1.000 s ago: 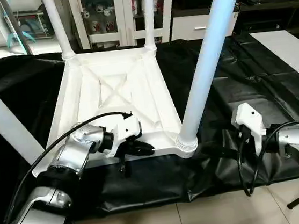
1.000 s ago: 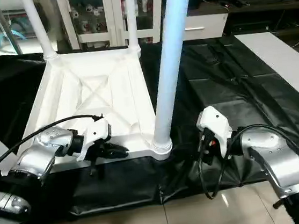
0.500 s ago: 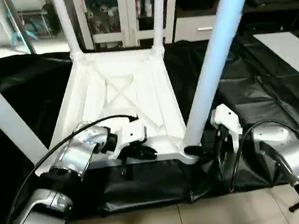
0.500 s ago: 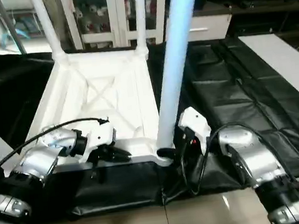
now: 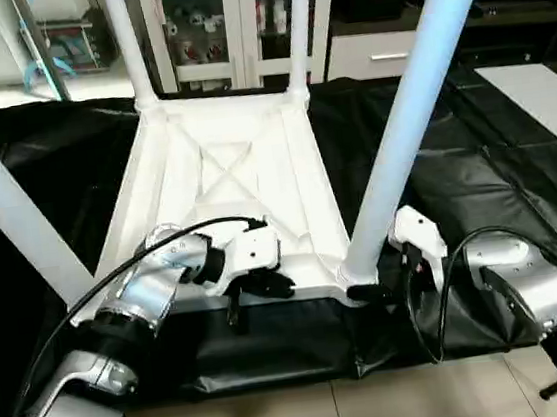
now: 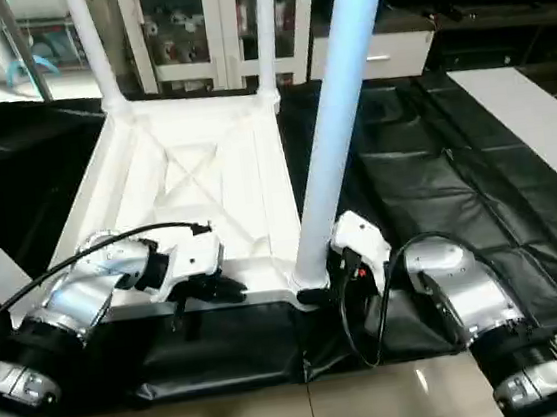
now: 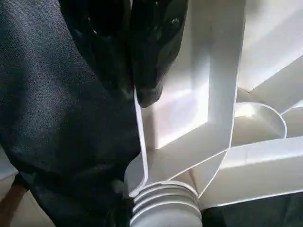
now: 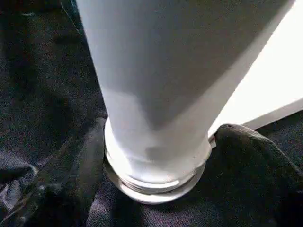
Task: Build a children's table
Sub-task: Rotate leg to tighten
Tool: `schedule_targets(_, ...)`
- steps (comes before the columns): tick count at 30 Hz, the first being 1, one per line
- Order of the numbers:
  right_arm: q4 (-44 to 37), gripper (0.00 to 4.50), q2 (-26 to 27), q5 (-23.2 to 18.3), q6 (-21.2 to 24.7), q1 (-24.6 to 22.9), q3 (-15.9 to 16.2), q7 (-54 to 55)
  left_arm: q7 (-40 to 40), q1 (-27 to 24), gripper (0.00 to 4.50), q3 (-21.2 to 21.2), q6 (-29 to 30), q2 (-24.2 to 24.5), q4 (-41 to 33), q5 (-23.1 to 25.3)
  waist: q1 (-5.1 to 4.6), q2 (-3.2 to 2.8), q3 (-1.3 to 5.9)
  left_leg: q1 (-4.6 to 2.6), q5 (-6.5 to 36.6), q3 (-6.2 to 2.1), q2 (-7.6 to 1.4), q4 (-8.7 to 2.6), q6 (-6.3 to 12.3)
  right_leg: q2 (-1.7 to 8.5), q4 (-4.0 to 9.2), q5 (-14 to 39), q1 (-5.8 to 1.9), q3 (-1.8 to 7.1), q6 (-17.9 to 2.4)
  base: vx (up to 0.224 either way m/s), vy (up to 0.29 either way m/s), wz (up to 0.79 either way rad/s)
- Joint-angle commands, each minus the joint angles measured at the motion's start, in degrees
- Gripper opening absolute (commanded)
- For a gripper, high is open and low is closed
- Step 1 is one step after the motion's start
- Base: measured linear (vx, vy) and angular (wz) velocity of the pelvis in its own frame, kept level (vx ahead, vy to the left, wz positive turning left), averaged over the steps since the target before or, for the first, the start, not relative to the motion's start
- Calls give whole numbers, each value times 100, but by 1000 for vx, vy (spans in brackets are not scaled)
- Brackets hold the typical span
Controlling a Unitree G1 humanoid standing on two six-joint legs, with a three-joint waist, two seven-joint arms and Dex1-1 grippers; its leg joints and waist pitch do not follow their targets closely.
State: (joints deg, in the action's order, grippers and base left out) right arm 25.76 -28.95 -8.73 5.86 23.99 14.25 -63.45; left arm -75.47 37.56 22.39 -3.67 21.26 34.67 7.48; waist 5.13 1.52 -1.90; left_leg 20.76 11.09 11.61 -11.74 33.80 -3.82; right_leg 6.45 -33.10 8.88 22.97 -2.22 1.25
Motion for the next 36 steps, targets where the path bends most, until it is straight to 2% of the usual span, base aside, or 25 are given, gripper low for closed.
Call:
schedule_targets(1, 157, 354, -11, 133, -21, 116, 2, 65, -326, -304, 0, 706, 83, -111, 199, 408, -59, -8, 290, -101, 1764, -42, -153, -488, 23, 118, 298, 1369, -155, 109, -1314, 0, 0, 0)
schedule_targets(3, 275, 323, 30, 132, -63, 172, 2, 68, -314, -294, 0, 713, 96, -106, 188, 399, -71, 0, 280, -97, 1907, -52, -154, -499, -11, 132, 322, 1607, -148, 110, -1267, 0, 0, 0)
schedule_targets(6, 363, 313, 90, 71, -89, 219, -56, 30, -331, -289, 0, 705, 124, -90, 184, 394, -84, 0, 271, -102, 2037, -61, -154, -511, -41, 131, 345, 1772, -137, 111, -1210, 0, 0, 0)
schedule_targets(9, 422, 282, 128, 39, -114, 249, -81, -39, -396, -314, 0, 717, 176, -62, 162, 393, -103, 7, 266, -110, 2169, -73, -154, -521, -71, 132, 365, 1959, -126, 109, -1152, 0, 0, 0)
schedule_targets(16, 495, 273, 183, -39, -86, 239, -94, -229, -421, -349, 0, 744, 227, -26, 124, 423, -105, 2, 273, -105, 2111, -69, -160, -524, -51, 123, 350, 1783, -129, 111, -1201, 0, 0, 0)
schedule_targets(20, 535, 273, 208, -65, -98, 213, -125, -244, -413, -361, 0, 761, 255, 3, 118, 453, -106, -1, 267, -114, 2207, -69, -159, -529, -68, 129, 369, 1922, -119, 113, -1174, 0, 0, 0)
schedule_targets(24, 582, 272, 349, -180, -71, 176, -325, -15, -340, -358, 0, 753, 301, 28, 168, 505, -115, -7, 263, -107, 2240, -77, -158, -538, -82, 132, 376, 1995, -116, 113, -1150, 0, 0, 0)
schedule_targets(25, 657, 272, 427, -156, -108, 192, -410, 236, -233, -339, 0, 738, 291, 18, 225, 545, -129, 7, 260, -107, 2294, -77, -156, -539, -89, 130, 386, 2066, -109, 112, -1133, 0, 0, 0)
schedule_targets(28, 893, 272, 623, -65, -204, 261, -602, 925, 109, -272, 0, 670, 339, -54, 385, 633, -217, -4, 232, -122, 2617, -113, -138, -559, -202, 133, 444, 2540, -63, 97, -999, 0, 0, 0)
schedule_targets(29, 1017, 272, 740, -46, -177, 297, -708, 1310, 356, -222, 0, 594, 369, -139, 487, 642, -272, 19, 222, -117, 2814, -137, -134, -564, -235, 133, 469, 2806, -54, 84, -905, 0, 0, 0)
schedule_targets(30, 1189, 272, 991, -53, -121, 332, -895, 1974, 902, -79, 0, 340, 527, -424, 741, 534, -312, 31, 209, -136, 3012, -150, -125, -559, -264, 133, 508, 3129, -18, 69, -797, 0, 0, 0)
schedule_targets(31, 1255, 272, 1139, -70, -91, 335, -987, 2305, 1116, -21, 0, 240, 585, -542, 839, 485, -334, 28, 193, -152, 3102, -149, -110, -544, -280, 131, 538, 3320, 18, 64, -749, -59, 1, -1)
schedule_targets(32, 1262, 272, 1156, -72, -87, 335, -997, 2342, 1140, -15, 0, 229, 592, -555, 850, 480, -372, 23, 183, -226, 3344, -175, -80, -507, -298, 122, 639, 3798, 79, -1, -582, -81, 2, 0)
schedule_targets(33, 1313, 272, 1265, -59, -76, 344, -1055, 2621, 1289, 35, 0, 156, 687, -651, 928, 440, -426, 39, 191, -178, 3397, -232, -80, -526, -272, 135, 653, 4011, 13, -55, -410, -81, 2, 0)
schedule_targets(35, 1404, 272, 1481, -5, -43, 382, -1150, 3157, 1675, 146, 0, 63, 777, -821, 1127, 440, -461, 11, 189, -164, 3438, -258, -82, -549, -264, 145, 690, 4056, -5, -93, -342, -36, 6, -4)
schedule_targets(36, 1508, 272, 1753, 91, -46, 445, -1235, 3783, 2337, 308, 0, -79, 892, -1061, 1428, 478, -503, -60, 193, -147, 3553, -309, -98, -591, -312, 144, 693, 3797, -51, -159, -388, 0, 0, 0)
